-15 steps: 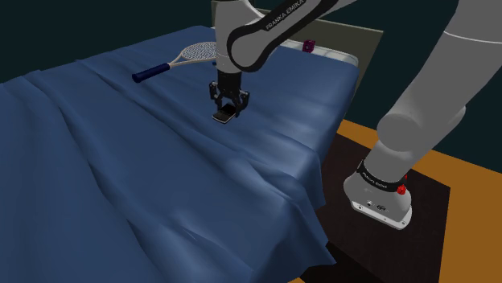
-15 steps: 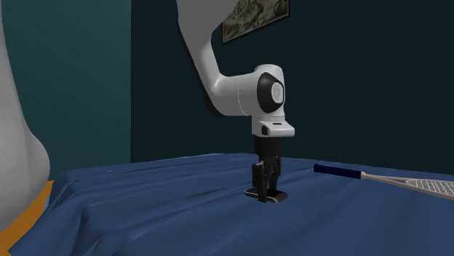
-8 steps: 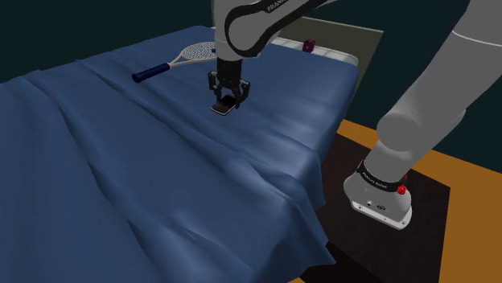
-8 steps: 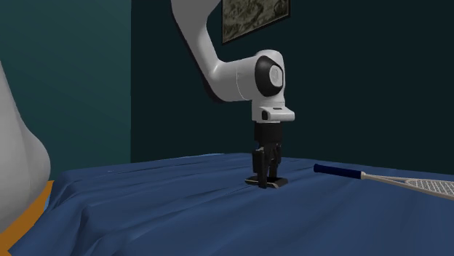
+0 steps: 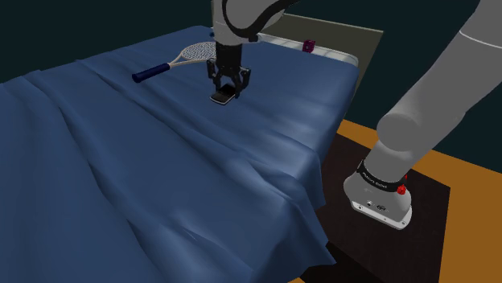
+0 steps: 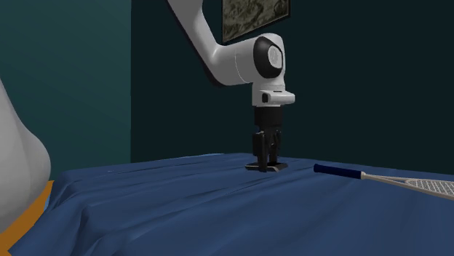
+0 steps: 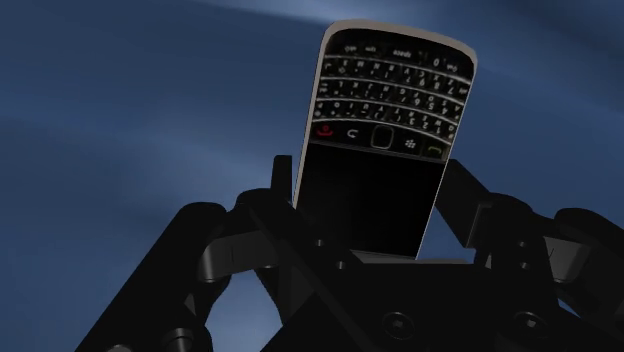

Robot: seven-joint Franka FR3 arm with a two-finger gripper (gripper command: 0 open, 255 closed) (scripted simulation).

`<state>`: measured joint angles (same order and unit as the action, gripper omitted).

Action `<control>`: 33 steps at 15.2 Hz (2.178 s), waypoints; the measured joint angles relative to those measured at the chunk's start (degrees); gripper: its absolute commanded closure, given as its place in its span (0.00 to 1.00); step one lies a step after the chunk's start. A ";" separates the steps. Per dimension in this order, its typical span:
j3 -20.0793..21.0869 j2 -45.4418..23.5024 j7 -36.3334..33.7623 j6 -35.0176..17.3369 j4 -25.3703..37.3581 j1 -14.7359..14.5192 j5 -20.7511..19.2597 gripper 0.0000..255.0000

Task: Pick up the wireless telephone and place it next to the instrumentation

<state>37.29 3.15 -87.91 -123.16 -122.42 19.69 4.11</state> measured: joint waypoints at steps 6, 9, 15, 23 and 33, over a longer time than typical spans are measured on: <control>-0.60 -3.08 0.23 3.35 5.81 0.81 -2.17 1.00; -1.29 -9.55 -0.40 5.18 12.84 1.12 -6.36 1.00; -3.77 -23.14 -0.68 9.69 28.72 -0.60 -13.90 1.00; -6.84 -36.95 0.50 15.12 46.93 -4.66 -19.30 1.00; -7.53 -38.67 -0.21 8.51 41.77 -4.32 -20.38 1.00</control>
<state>29.76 -35.52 -88.13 -114.65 -80.65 15.36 -16.27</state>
